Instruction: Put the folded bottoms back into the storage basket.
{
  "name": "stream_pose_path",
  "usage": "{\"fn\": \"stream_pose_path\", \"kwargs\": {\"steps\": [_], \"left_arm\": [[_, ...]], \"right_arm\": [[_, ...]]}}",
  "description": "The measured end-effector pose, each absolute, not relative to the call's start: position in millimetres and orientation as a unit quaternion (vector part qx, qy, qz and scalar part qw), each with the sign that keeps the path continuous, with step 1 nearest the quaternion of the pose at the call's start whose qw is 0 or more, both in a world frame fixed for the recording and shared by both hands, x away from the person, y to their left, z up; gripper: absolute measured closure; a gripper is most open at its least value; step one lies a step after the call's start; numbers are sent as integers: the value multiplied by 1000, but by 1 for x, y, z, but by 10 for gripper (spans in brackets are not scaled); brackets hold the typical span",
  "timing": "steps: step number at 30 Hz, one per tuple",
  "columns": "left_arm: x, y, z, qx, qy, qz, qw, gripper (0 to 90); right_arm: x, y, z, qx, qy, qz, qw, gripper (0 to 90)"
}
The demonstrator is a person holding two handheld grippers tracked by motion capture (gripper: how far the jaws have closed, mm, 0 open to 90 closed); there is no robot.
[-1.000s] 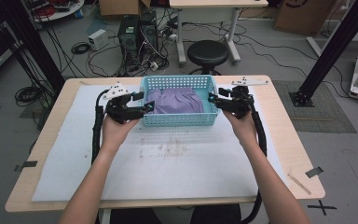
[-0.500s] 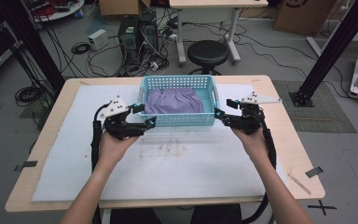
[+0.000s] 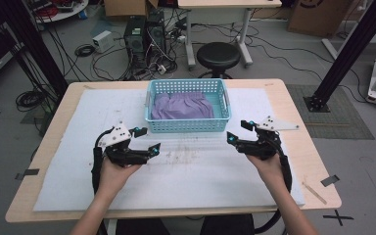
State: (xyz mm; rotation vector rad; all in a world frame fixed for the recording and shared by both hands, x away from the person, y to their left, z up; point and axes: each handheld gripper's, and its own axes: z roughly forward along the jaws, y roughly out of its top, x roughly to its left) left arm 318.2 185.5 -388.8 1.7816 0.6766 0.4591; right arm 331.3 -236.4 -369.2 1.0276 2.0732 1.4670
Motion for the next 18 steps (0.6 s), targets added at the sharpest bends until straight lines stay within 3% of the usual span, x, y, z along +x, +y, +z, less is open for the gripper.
{"fn": "stream_pose_path", "kwargs": {"steps": [18], "left_arm": [[314, 194, -407, 756, 299, 200, 547, 237]], "right_arm": [[327, -240, -392, 372, 750, 510, 198, 218]]}}
